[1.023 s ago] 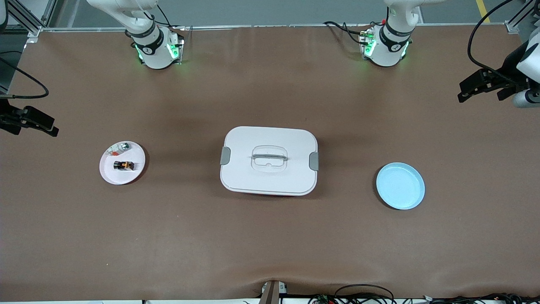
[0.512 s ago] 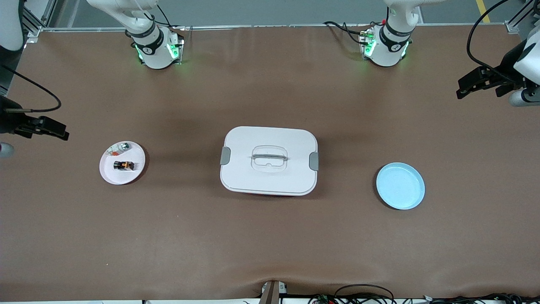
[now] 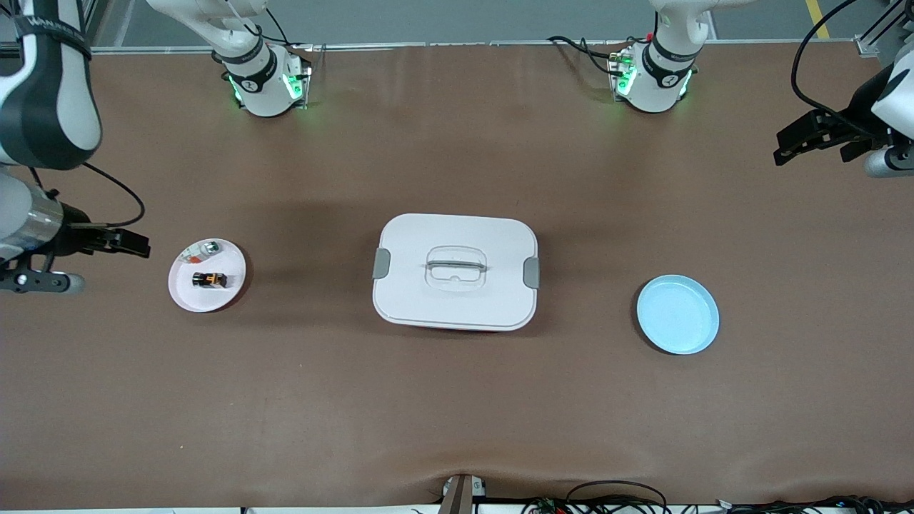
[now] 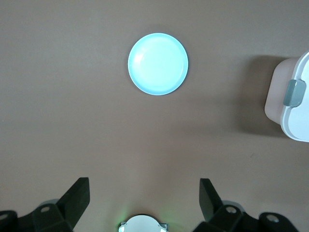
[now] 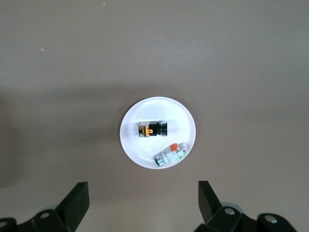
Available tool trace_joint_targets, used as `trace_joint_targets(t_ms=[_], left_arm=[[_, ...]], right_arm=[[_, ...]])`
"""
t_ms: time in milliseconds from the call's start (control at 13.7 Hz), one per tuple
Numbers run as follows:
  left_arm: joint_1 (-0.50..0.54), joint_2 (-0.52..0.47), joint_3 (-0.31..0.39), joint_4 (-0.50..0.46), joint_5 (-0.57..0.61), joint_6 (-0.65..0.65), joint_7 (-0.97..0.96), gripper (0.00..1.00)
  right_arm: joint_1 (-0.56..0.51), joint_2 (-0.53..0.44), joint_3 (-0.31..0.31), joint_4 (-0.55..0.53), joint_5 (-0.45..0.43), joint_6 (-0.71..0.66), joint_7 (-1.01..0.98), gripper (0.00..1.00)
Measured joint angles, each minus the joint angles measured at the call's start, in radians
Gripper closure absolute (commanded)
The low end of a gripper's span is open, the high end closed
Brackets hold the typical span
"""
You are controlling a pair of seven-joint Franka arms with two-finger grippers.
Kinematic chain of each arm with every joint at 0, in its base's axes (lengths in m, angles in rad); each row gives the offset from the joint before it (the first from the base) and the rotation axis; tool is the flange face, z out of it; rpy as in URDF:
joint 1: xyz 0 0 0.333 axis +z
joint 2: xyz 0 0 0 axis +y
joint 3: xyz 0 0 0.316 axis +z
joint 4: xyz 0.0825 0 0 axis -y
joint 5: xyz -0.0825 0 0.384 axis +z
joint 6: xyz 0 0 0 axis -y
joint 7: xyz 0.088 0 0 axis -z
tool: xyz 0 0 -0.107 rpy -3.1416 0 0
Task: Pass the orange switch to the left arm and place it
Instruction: 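Lower the right gripper and grasp the black-orange switch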
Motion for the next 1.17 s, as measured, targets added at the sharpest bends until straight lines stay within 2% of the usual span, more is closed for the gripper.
trace_joint_targets(t_ms=[292,439,1170], left_arm=[[0.0,-0.002,0.0,0.0,0.0,-0.002,0.0,0.0],[0.0,-0.002,-0.001,0.0,0.0,-0.003,0.0,0.0],[0.0,0.0,-0.004,-0.004,0.0,-0.005,0.0,0.0]], right_arm=[[-0.018,0.01,-0.001,-0.173,0.0,0.206,0.0,0.0],[-0.021,0.03,-0.001,-0.216,0.0,0.248,0.0,0.0],[-0.046,0.21,-0.002,-0.232,0.0,0.387,0.0,0.0]])
